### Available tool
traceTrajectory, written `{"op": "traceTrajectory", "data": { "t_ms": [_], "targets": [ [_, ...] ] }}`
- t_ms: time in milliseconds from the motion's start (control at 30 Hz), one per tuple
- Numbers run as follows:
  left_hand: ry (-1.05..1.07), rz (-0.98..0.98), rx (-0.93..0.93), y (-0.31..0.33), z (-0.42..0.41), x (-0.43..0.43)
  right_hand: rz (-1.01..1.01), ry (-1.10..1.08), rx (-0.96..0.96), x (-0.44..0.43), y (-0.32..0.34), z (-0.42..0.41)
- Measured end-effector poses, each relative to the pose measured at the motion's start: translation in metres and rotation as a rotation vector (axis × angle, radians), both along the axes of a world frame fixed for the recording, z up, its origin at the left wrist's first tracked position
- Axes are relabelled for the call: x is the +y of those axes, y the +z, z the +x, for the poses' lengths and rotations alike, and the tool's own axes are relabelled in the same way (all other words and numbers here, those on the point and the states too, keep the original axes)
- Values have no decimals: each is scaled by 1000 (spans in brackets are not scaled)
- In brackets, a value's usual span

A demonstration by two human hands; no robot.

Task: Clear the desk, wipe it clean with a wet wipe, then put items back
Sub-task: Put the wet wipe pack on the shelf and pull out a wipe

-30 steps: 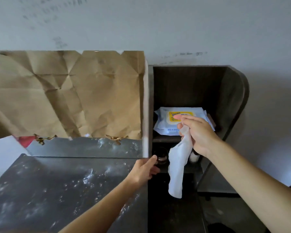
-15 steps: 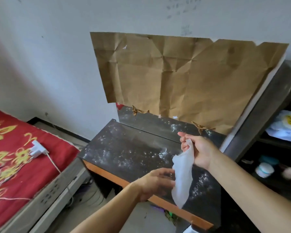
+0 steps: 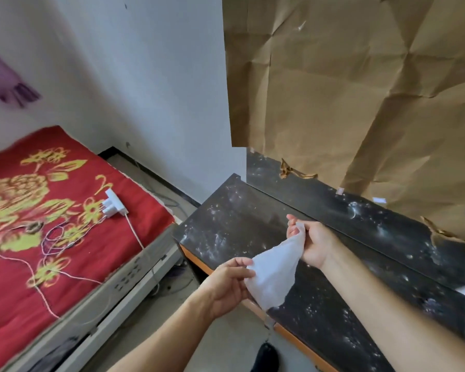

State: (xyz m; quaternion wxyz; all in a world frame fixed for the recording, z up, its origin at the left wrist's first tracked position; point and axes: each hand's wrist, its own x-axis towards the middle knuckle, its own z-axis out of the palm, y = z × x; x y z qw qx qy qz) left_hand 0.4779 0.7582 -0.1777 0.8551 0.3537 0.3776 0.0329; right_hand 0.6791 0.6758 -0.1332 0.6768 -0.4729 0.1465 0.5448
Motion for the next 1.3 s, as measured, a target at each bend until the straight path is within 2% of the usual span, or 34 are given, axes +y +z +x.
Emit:
{"op": "traceTrajectory", "data": {
  "t_ms": [100,200,333,400,600,667,800,933,1000,1133,1200,1300],
  "targets": [
    [105,31,73,4,19,51,-87,-74,57,37,-36,21],
    [135,120,127,9,34,102,-151,64,114,60,-64,34],
    [122,234,200,9,48,148,-262,406,2,82,-83,23],
    [100,297,229,7,56,168,-292,428,-57,96,-90,21],
    [-5,255,242,-16,75,241,-407,384,-192,121,-102,46],
    [-71,216,239,-28,89,260,-452,281,-205,127,-106,51],
    [-231,203,230,-50,118,276,-593,-133,-224,145,-112,52],
    [-325,254,205,-78,150,275,-549,-115,-208,153,-120,53],
    [-397,315,237,-93,155,272,-654,-122,-233,154,-129,50],
    [-549,449,271,-118,155,272,-912,-435,-245,151,-157,44],
    [-600,484,279,-124,154,272,-980,-464,-327,147,-168,43],
    [-664,605,265,-128,149,276,-1016,-386,-519,147,-168,40]
  ]
}}
